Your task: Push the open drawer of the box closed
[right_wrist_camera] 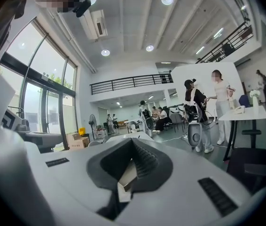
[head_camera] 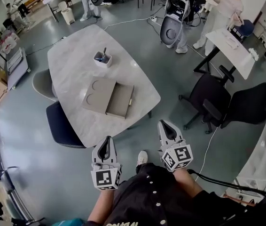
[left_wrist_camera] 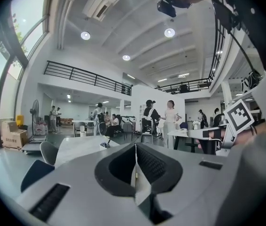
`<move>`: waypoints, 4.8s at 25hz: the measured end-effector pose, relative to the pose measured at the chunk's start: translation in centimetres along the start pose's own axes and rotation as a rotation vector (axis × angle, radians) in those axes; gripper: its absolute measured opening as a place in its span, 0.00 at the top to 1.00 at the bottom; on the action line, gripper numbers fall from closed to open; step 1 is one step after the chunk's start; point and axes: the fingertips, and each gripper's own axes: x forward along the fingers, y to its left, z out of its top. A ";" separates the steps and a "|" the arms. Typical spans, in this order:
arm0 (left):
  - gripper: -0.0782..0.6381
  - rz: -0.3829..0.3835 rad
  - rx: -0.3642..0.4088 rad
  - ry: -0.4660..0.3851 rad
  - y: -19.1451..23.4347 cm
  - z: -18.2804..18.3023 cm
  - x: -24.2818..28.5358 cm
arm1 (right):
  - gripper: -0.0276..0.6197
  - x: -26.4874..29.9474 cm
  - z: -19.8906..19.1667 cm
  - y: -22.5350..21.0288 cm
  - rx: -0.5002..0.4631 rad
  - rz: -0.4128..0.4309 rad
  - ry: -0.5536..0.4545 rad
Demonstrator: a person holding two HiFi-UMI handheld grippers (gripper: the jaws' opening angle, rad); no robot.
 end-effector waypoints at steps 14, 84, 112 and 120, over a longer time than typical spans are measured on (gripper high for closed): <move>0.87 0.061 0.036 -0.019 -0.5 2.0 8.0 | 0.96 7.7 0.7 -3.7 0.021 0.105 0.029; 0.87 -0.101 -0.150 0.282 8.2 -7.6 20.6 | 0.91 26.1 -25.5 -6.0 0.749 -0.029 0.624; 0.87 -0.052 -0.189 0.364 9.5 -11.3 20.6 | 0.92 26.1 -28.0 -4.1 1.024 0.043 0.649; 0.87 -0.056 -0.192 0.344 9.5 -11.4 20.6 | 0.92 26.5 -28.0 -3.7 1.002 0.055 0.674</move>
